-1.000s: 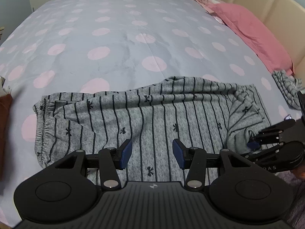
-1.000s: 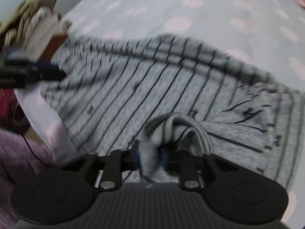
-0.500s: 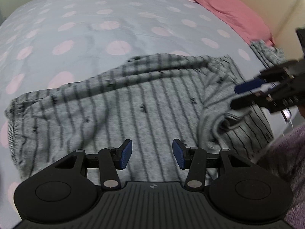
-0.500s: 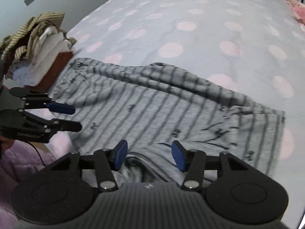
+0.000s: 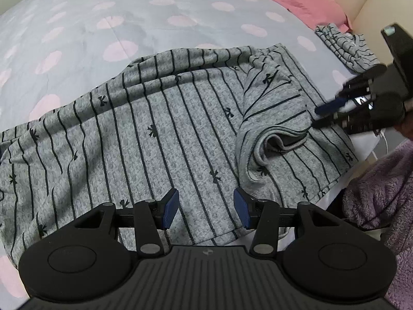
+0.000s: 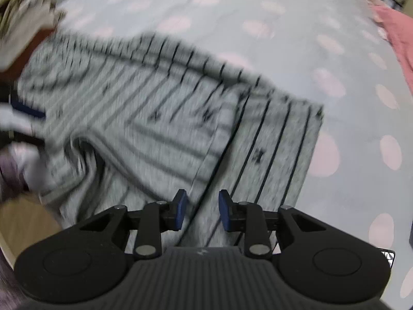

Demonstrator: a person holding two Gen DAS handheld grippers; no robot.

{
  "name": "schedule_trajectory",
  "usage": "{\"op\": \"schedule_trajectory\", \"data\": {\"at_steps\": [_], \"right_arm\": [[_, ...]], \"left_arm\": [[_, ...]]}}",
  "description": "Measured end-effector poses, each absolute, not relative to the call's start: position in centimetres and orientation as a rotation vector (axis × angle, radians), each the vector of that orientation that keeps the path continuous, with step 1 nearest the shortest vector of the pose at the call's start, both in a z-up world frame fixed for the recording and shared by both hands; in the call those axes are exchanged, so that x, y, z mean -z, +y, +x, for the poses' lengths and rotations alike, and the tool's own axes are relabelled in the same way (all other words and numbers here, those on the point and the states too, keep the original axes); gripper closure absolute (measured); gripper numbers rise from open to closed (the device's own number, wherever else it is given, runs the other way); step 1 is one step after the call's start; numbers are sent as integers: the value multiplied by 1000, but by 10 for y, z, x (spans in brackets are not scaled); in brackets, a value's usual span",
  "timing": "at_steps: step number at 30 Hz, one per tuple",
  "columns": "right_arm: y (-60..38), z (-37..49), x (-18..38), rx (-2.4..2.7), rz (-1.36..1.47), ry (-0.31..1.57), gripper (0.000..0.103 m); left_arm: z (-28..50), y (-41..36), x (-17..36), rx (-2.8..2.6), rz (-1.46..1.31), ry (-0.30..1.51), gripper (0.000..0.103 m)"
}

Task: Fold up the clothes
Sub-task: 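Smooth the garment flat with the right gripper beside the left gripper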

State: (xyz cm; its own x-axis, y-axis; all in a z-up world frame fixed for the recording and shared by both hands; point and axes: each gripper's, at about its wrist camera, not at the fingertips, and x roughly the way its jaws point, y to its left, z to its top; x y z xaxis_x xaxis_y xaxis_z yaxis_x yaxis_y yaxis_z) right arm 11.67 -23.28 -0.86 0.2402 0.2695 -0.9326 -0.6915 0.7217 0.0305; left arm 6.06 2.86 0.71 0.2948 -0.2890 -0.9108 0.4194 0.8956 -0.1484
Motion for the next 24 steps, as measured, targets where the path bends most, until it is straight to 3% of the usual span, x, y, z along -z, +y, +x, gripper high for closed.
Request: {"op": "schedule_trajectory", "data": {"at_steps": [8,24], "right_arm": [[-205,106,39,-774,-626,1174,74],[-135,137,-29,-797,-382,838,74]], "left_arm": [[62,28,-8,470,118,1180,58],[60,34,-20,480,115,1161,58]]}}
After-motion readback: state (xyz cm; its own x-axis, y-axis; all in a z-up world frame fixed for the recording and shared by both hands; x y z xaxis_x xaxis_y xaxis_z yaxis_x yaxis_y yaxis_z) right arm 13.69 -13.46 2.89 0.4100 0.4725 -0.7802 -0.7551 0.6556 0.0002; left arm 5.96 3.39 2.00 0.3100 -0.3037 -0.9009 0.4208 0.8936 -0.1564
